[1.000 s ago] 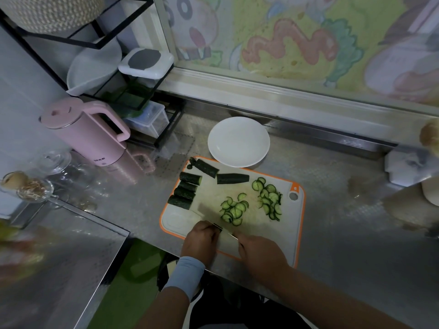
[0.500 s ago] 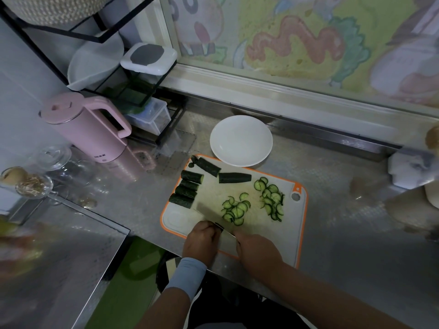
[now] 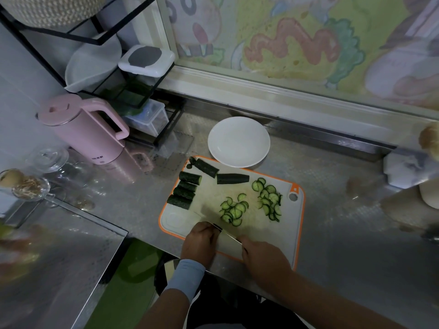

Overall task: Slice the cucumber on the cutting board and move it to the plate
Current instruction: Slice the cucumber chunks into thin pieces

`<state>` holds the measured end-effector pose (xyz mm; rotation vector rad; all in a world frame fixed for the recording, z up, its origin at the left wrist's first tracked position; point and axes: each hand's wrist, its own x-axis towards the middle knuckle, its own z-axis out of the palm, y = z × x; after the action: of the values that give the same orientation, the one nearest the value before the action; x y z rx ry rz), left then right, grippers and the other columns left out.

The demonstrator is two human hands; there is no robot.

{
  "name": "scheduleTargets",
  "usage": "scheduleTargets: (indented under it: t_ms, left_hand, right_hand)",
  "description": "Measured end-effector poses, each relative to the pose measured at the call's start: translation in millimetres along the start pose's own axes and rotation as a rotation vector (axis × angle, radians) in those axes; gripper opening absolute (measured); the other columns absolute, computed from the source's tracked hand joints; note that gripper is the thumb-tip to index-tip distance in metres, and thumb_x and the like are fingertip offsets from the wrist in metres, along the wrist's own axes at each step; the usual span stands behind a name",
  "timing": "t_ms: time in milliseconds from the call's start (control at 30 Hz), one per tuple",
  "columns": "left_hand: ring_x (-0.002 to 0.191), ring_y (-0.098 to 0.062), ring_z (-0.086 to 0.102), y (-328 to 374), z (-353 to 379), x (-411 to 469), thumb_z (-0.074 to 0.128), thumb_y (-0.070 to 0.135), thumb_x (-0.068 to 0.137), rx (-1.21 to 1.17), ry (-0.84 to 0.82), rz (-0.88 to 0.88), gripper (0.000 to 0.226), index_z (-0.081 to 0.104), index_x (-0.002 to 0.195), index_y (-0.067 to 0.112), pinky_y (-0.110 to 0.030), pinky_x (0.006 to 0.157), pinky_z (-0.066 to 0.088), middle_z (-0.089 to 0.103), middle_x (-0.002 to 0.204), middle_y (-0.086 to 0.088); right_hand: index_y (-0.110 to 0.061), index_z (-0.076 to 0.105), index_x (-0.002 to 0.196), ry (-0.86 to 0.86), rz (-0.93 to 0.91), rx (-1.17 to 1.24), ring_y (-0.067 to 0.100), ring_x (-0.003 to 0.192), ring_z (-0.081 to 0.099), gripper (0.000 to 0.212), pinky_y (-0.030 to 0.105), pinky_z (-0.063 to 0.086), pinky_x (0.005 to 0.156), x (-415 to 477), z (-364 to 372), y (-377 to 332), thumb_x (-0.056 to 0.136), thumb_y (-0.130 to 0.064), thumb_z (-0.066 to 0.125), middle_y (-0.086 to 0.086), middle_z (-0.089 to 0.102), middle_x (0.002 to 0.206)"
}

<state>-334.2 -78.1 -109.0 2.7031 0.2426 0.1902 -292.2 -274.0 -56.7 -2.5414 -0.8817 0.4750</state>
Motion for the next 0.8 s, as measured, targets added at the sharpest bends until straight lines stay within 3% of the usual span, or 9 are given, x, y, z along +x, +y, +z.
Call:
scheduleTargets:
  t_ms: [233,400,800]
  left_hand:
    - [0.071,-0.019,0.062,-0.7,4.4,-3.4,0.051,0.028,0.084,-0.053,0.033,-0.04,0.031,0.073,0.073,0.01,-0.022,0.06,0.05,0.066,0.08,-0.002]
    - [0.073,-0.017,0.06,0.0,5.6,-4.0,0.065,0.019,0.077,-0.115,0.038,-0.099,0.011,0.072,0.073,0.013,-0.022,0.062,0.046,0.065,0.082,-0.001]
    - [0.071,-0.017,0.063,-1.2,2.1,-1.3,0.069,0.019,0.073,-0.048,0.0,-0.034,0.007,0.075,0.073,0.015,-0.02,0.064,0.05,0.066,0.078,0.0]
  right_hand:
    - [-0.022,0.049,0.124,-0.075,0.0,-0.012,0.024,0.08,0.059,0.03,0.031,0.032,0.06,9.9,5.9,-0.8,0.1,-0.026,0.032,0.006,0.065,0.091]
    - [-0.018,0.051,0.12,-0.091,0.001,-0.04,0.027,0.087,0.061,0.026,0.033,0.038,0.064,24.8,7.0,-9.5,0.097,-0.024,0.038,0.008,0.066,0.095]
    - [-0.018,0.053,0.117,-0.008,-0.039,-0.03,0.027,0.073,0.059,0.026,0.032,0.03,0.057,-0.9,2.6,0.8,0.097,-0.027,0.039,0.006,0.064,0.082]
